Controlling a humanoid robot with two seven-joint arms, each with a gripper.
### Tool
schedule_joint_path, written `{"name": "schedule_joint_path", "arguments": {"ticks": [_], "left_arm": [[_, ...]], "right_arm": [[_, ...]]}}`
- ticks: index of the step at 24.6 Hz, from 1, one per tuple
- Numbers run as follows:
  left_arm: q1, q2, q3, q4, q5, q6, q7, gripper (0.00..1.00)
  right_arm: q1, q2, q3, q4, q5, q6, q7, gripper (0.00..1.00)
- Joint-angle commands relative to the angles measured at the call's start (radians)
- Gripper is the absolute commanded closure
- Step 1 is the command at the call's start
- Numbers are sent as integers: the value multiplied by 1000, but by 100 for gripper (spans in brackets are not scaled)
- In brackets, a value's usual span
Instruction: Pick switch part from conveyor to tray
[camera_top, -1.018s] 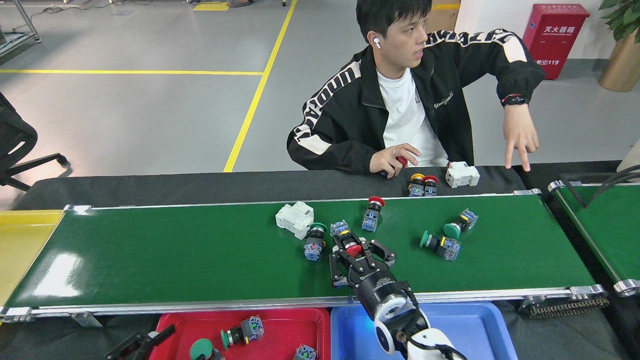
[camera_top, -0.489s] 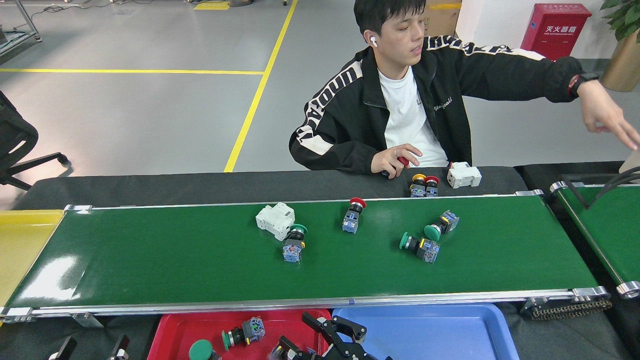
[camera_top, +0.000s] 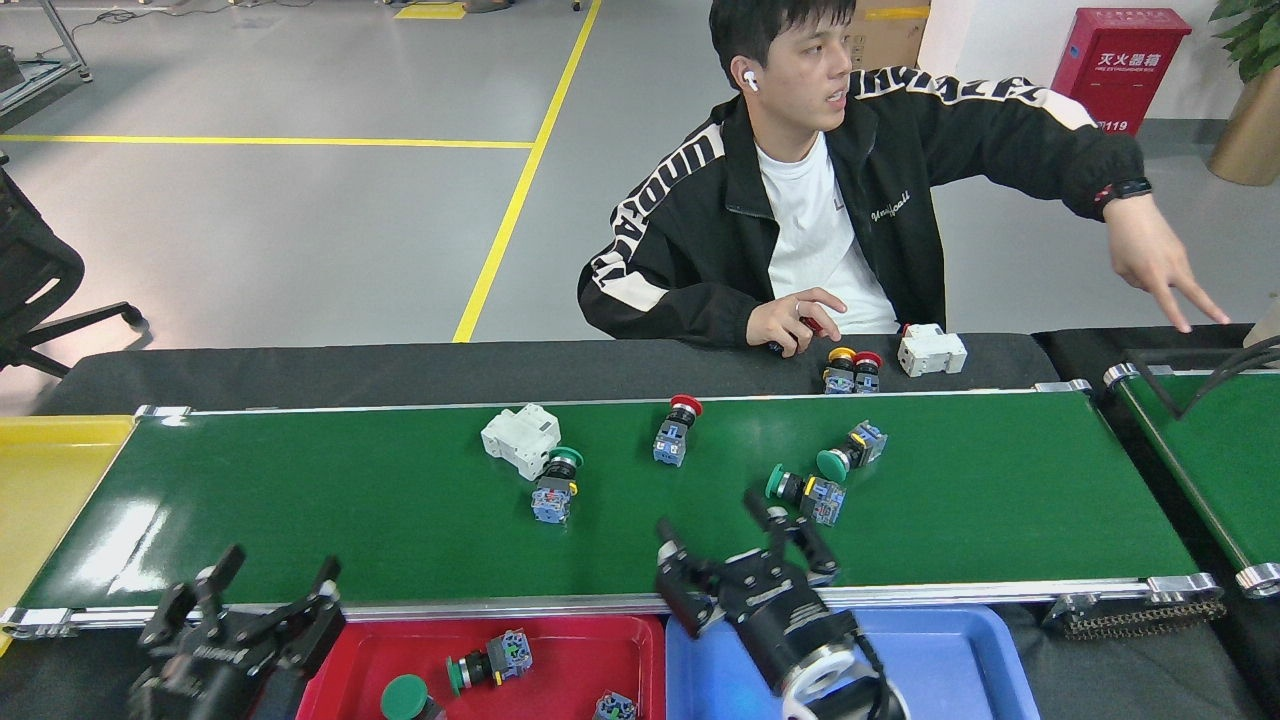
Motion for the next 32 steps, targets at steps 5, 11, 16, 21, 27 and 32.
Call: {"name": "schedule_joint_path", "arguments": {"ticks": [5, 11, 16, 21, 27, 32], "left_arm": [[-131, 15, -82, 181, -6, 81, 15, 0], [-229, 11, -152, 279, -7, 104, 17, 0], [-335, 15, -226, 431, -7, 170, 54, 0], [-404, 37, -229, 511, -9, 182, 57, 0], [-435, 75, -310, 577, -15, 180, 61, 53], [-437, 78, -307, 609, -6, 184, 61, 93]], "right_arm": [[173, -75, -12, -83, -3, 25, -169, 2], [135, -61, 27, -51, 4, 28, -171, 2], [-92, 51, 126, 213, 46, 55, -126, 2], [-329, 123, 206, 527, 47, 104, -132, 3], [-410, 124, 326, 659, -13, 115, -140, 27], [-421, 124, 318, 662, -13, 17, -168, 87]]}}
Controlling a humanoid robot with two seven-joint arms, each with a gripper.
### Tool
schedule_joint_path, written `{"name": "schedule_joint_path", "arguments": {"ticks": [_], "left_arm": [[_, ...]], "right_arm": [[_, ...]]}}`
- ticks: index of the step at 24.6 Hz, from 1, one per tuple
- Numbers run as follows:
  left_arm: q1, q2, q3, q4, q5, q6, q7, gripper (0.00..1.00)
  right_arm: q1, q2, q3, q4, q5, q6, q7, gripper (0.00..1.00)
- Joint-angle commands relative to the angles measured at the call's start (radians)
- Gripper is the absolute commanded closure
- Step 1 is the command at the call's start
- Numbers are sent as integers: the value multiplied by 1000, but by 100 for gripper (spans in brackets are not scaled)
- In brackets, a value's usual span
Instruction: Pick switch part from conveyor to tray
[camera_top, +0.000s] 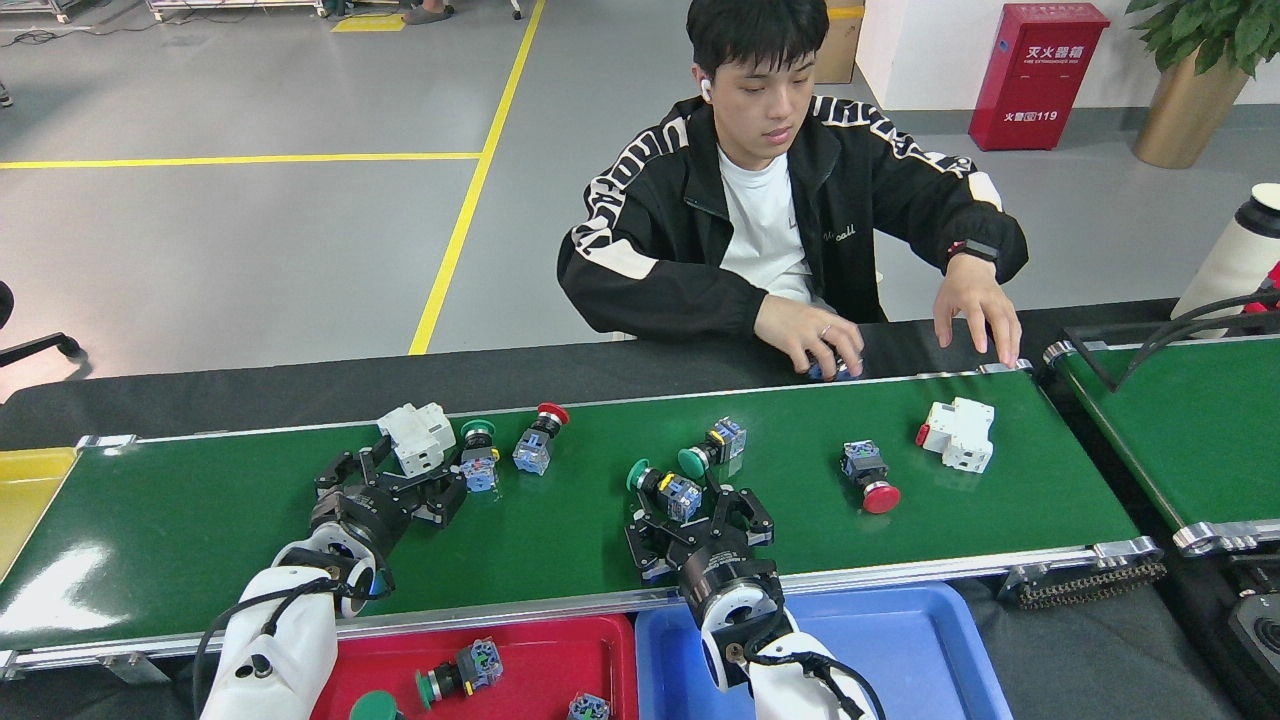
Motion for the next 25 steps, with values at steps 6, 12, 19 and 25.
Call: {"name": "schedule_joint_path", "arguments": {"ticks": [6, 12, 19, 25], "left_arm": [[-11, 10, 39, -8, 16, -9, 19, 94], [21, 11, 39, -35, 33, -10, 19, 94], [89, 53, 102, -124, 39, -24, 22, 94], [280, 123, 215, -347, 83, -116, 19, 94]], "right_arm": [[-22, -9, -10, -21, -27, -96, -21, 90], [1, -55, -13, -151, -81, -171, -9, 90], [299, -270, -12, -588, -152, -592, 9, 84], [343, -176, 30, -565, -101, -560, 137, 2]]}}
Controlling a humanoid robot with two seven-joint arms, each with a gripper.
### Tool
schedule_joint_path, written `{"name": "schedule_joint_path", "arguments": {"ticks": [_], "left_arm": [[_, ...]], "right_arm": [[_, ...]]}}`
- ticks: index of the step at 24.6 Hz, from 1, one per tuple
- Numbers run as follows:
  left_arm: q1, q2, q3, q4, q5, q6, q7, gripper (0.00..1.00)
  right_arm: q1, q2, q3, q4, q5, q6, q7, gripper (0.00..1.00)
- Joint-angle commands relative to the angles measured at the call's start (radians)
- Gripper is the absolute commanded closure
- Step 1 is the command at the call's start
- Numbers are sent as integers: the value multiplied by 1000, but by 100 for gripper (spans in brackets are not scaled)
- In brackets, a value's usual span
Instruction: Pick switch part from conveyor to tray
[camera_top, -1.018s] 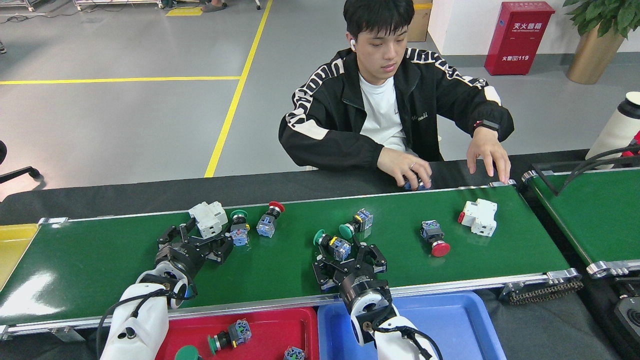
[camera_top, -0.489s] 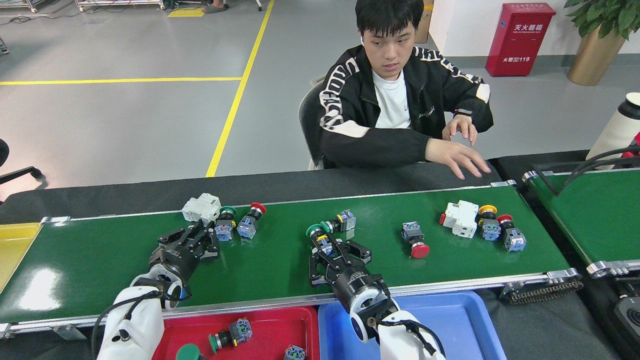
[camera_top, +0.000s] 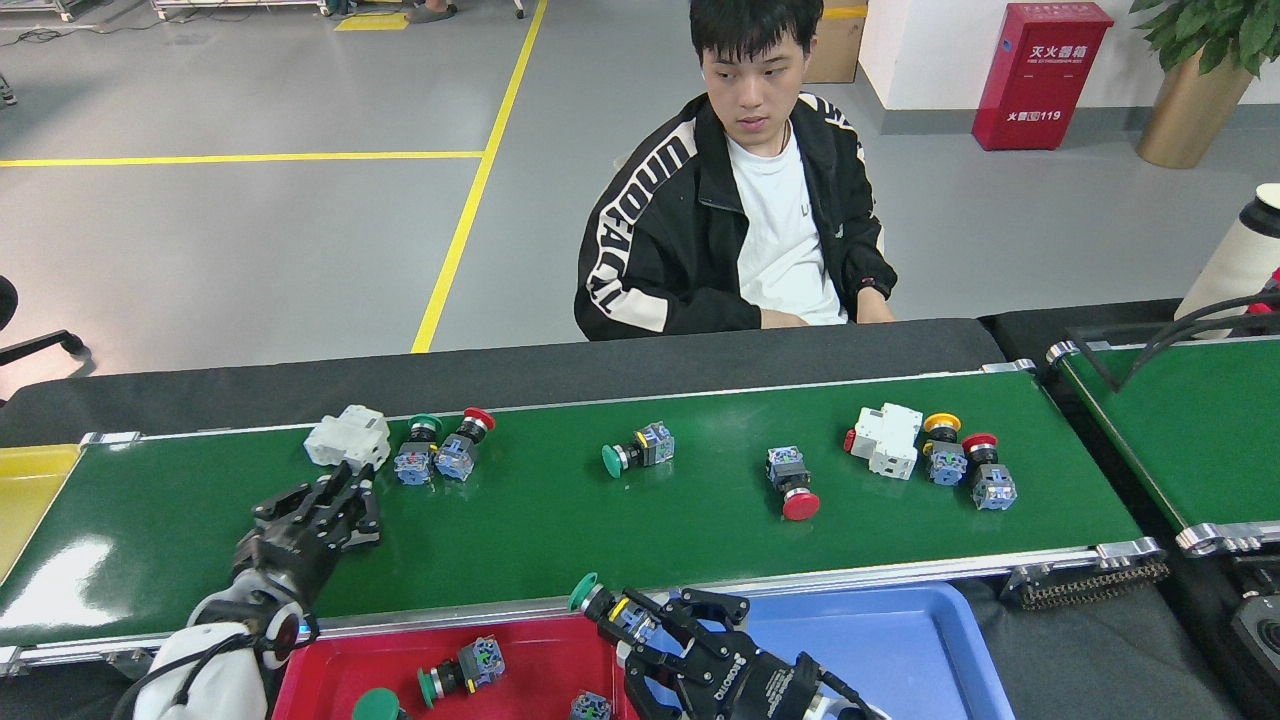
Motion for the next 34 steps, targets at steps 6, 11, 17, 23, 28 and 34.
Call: {"name": "schedule_joint_path", "arguments": {"ticks": [6, 11, 17, 23, 28, 34], "left_arm": [[301, 15, 170, -393, 68, -194, -11, 94], [489, 7, 188, -623, 142, -246, -25, 94], [566, -38, 165, -729, 156, -381, -28, 94], [493, -10, -1, -727, 114, -449, -28, 93], [345, -19, -309, -704, 4, -449, -40, 92], [311, -110, -538, -647, -249, -449, -37, 80]], "right_arm": [[-14, 32, -36, 1, 2, 56, 58, 2], [-37, 34, -181, -7, 0, 202, 52, 2], [-29, 23, -435, -17, 0, 395, 17, 2], [195, -6, -494, -159, 3, 393, -60, 2], [264, -5, -464, -194, 48, 387, -75, 2], [155, 78, -389, -126, 114, 404, -67, 3]]}}
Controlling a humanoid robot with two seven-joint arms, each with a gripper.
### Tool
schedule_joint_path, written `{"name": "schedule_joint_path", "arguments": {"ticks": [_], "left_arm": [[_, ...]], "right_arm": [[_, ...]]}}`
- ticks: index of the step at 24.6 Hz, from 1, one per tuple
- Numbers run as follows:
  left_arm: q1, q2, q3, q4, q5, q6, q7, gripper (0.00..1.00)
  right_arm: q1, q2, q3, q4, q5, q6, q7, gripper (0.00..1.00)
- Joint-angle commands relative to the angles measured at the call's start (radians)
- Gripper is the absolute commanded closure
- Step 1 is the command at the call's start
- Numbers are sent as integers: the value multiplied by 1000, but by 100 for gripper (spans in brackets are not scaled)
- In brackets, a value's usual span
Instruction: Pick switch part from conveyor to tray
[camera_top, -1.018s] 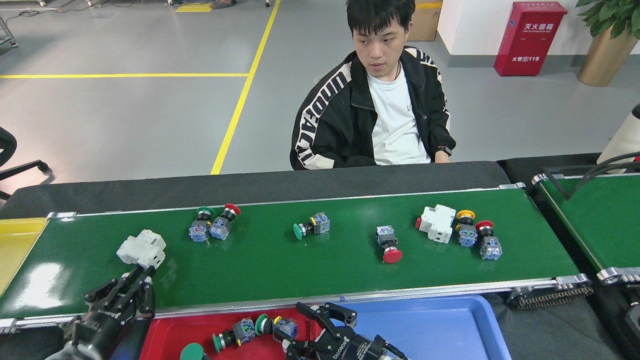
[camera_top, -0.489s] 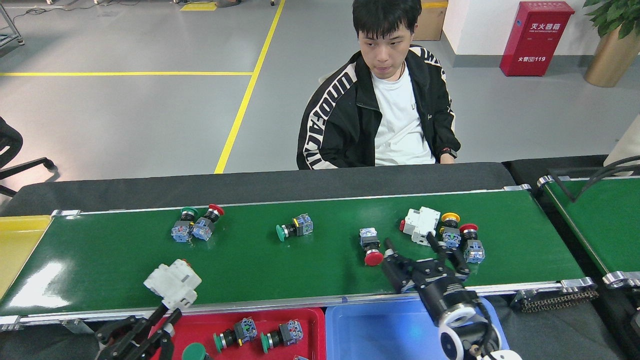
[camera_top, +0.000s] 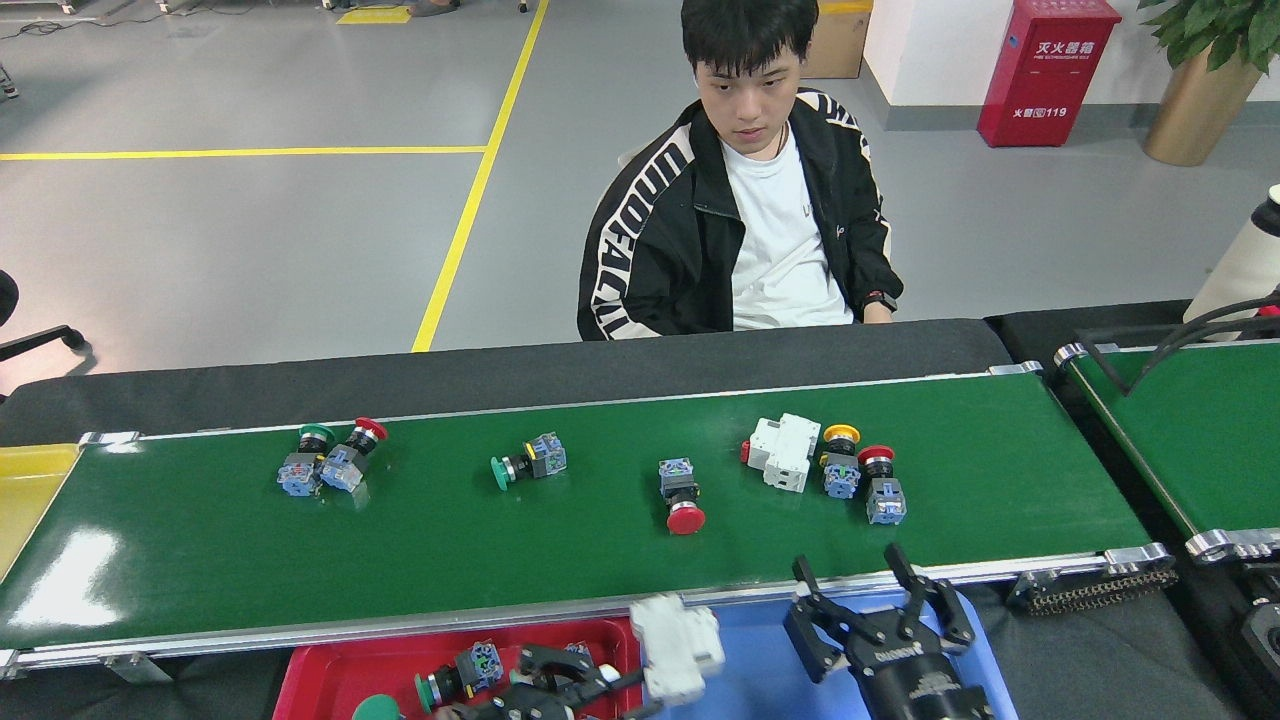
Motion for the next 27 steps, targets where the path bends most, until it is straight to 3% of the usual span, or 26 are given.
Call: {"name": "schedule_joint_path", "arguments": {"ticks": [1, 2, 3, 6, 9, 14, 16, 19, 24, 27], "left_arm": [[2, -31, -24, -12, -51, -3, 7, 57], [12, -49, -27, -15, -66, -3, 5, 40], [20, -55, -27, -20, -71, -3, 2, 0], [19, -64, 8, -34, -48, -3, 2, 0], [20, -74, 174, -47, 61, -3, 2, 0], [29, -97, 624, -38, 185, -3, -6, 0], [62, -106, 824, -21, 208, -3, -6, 0], [97, -155, 995, -23, 213, -3, -39, 0], [236, -261, 1019, -89, 221, 37, -87, 0], [258, -265, 986, -89, 234, 132, -87, 0]], "right_arm": [[-15, 13, -2, 16, 5, 7, 0, 3], [-20, 12, -5, 22, 5, 7, -2, 3], [-20, 7, -13, 24, 3, 5, -4, 3], [-15, 4, -44, 21, -1, 4, -5, 3], [-15, 6, -44, 21, -1, 4, -7, 3], [-44, 15, -44, 53, 8, 10, 0, 3], [-98, 12, -28, 116, 9, 77, 1, 3], [-186, 7, 2, 205, 9, 165, 1, 3], [-273, 20, 44, 341, 9, 219, 0, 3], [-334, 63, 79, 429, 8, 260, -4, 3]]}}
